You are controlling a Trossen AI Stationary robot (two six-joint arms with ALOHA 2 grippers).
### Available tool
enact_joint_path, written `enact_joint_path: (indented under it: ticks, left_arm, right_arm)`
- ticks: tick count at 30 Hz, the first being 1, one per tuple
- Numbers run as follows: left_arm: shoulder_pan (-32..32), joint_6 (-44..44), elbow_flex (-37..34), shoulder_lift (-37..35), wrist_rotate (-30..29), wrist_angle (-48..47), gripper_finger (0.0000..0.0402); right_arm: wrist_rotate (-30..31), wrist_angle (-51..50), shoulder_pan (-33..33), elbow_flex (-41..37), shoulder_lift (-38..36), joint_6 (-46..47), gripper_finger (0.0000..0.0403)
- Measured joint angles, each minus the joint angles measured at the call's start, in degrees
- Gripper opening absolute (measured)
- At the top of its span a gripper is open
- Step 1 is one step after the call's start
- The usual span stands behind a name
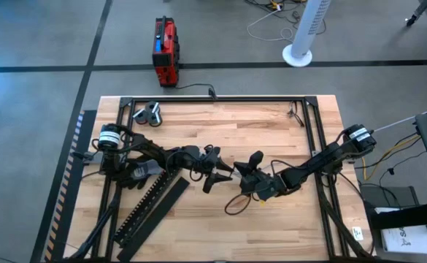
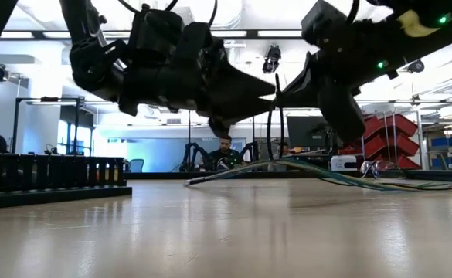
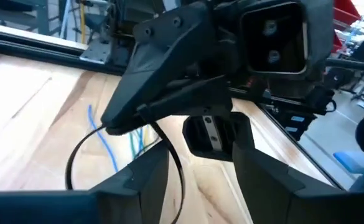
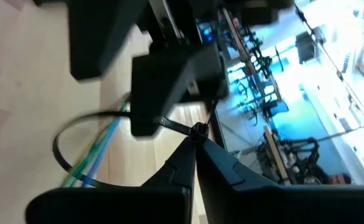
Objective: Ziptie cables
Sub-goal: Wrap the cable wires with the black zip tie
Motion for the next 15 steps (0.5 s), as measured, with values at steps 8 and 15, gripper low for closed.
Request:
enact_joint_path:
  ticks: [8,15]
  left_arm:
    - [-0.86,2.66,-2.18,-0.41,-7.54,0.14,0.0147]
    - [-2.91,11.51,-1.16,0.01,-13.43,0.43,0.0124]
  right_arm:
    - [-0.54,-3.02,-3.38,-0.01,0.00,9.04,0.0000]
    - [-13.09,-4.10,-6.50,-0.01,0.00,16.90,0.0000]
